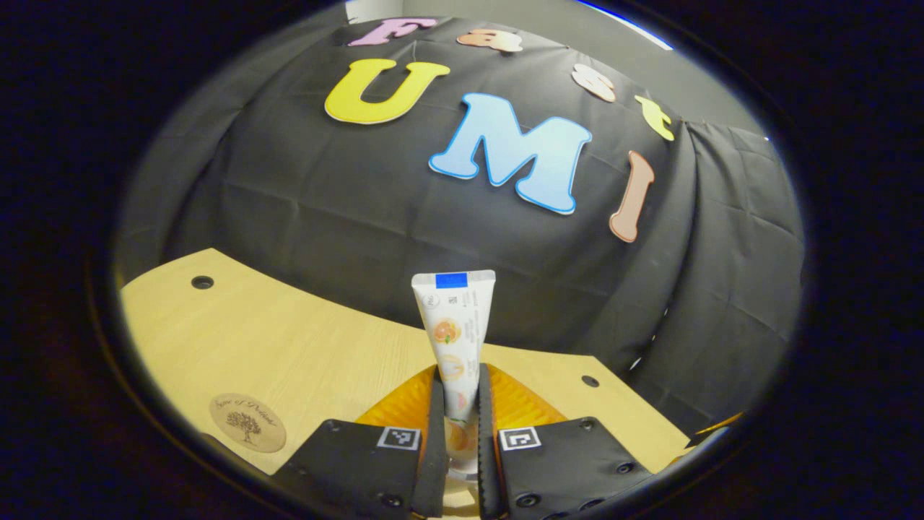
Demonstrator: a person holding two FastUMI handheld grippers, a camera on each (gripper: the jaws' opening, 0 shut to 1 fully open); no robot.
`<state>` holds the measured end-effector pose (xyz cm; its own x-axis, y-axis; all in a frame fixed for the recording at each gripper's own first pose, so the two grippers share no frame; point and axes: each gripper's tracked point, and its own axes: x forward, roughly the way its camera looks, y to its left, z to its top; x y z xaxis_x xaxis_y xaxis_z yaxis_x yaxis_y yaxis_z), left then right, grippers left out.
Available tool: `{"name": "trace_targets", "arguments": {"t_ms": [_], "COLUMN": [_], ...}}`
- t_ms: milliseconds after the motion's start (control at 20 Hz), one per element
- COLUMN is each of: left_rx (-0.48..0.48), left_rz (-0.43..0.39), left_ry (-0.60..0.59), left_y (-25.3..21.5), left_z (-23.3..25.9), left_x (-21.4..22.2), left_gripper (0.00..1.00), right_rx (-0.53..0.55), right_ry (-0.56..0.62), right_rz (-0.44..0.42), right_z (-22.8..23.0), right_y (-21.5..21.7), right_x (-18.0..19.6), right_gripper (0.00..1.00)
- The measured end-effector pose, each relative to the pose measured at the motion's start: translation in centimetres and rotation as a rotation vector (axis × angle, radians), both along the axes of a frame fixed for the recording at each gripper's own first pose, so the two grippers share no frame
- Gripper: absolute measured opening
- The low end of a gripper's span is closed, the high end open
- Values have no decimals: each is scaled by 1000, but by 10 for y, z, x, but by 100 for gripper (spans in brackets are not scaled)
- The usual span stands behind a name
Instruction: Put the toothbrush and toothpaste on the desktop into the cup, then pick up the cup and place it on the coaster on the desktop.
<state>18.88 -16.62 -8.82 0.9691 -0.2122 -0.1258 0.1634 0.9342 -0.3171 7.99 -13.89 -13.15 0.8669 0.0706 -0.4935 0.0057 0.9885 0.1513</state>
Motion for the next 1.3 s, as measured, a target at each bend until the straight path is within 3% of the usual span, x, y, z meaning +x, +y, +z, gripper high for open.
{"name": "trace_targets", "arguments": {"t_ms": [150, 200, 300, 350, 400, 500, 1300], "left_rx": [26, 33, 44, 56, 57, 70, 86], "left_rz": [-18, -16, -41, -39, -48, -31, 57], "left_ry": [32, 29, 38, 47, 53, 54, 70], "left_y": [-6, -5, -6, -2, -1, 9, 95], "left_z": [-14, -11, -9, -12, -13, -11, 24], "left_x": [-3, -4, -10, -9, -12, -15, -61], "left_gripper": [28, 34, 60, 55, 65, 97, 97], "right_rx": [4, 6, 10, 12, 14, 15, -39], "right_ry": [5, 5, 5, 6, 8, 14, 115], "right_rz": [17, 21, 27, 32, 38, 49, 243], "right_z": [-2, -2, -2, -3, -3, -5, -20], "right_y": [5, 7, 11, 14, 17, 23, 114], "right_x": [-1, -1, 1, 2, 4, 7, 53], "right_gripper": [92, 92, 92, 92, 92, 92, 92]}}
